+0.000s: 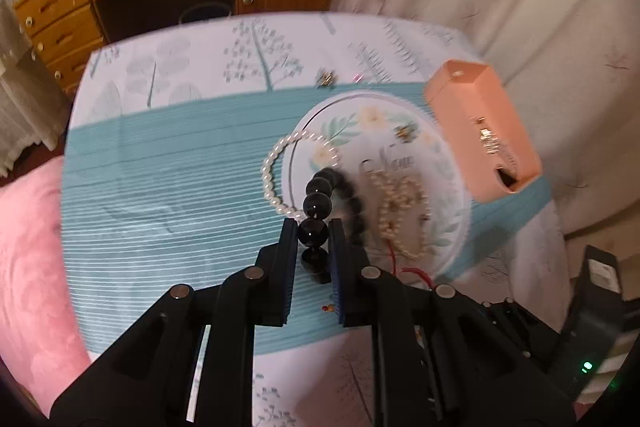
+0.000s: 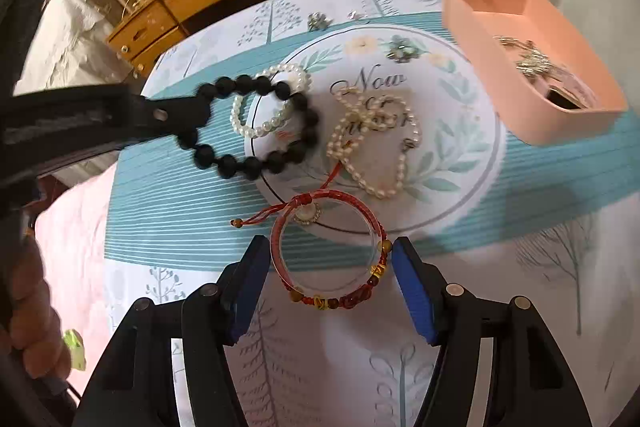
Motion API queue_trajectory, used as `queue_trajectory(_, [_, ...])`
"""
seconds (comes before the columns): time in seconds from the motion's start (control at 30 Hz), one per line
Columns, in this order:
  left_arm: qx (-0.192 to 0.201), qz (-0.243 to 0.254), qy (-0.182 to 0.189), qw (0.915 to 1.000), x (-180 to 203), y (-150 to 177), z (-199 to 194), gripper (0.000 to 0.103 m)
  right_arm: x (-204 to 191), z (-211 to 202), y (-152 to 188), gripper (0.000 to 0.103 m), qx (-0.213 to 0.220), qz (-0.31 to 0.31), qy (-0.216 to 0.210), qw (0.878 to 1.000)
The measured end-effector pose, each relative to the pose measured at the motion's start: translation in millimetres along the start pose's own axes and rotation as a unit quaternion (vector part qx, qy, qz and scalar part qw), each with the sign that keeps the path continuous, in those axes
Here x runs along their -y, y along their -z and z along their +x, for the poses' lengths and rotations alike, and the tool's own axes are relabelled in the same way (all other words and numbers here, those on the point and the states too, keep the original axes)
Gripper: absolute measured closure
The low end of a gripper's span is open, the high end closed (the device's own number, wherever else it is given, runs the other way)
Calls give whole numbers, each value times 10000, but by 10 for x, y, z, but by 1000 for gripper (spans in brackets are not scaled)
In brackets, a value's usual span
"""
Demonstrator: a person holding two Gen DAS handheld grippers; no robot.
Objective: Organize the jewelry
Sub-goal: 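Grasp the red bracelet with the right tool while the left tool grasps the black bracelet, then drop the red bracelet into the tray with right tool while left drops the black bracelet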
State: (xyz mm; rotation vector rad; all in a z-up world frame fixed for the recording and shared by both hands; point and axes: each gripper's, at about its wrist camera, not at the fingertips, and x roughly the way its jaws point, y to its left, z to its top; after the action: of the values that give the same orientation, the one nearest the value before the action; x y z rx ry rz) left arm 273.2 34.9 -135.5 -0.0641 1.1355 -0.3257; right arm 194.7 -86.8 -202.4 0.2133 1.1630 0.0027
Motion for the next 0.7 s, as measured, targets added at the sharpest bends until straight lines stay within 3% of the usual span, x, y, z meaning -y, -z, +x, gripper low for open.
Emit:
queue_trajectory(0.2, [290,443,-95,9986,211,66,-530,90,55,-367,195,40,285,385,-134,9988])
queue_trajectory(0.7, [490,888,606,9930,748,403,-1461,90,402,-1266,771,40,1061,696,-45,9919])
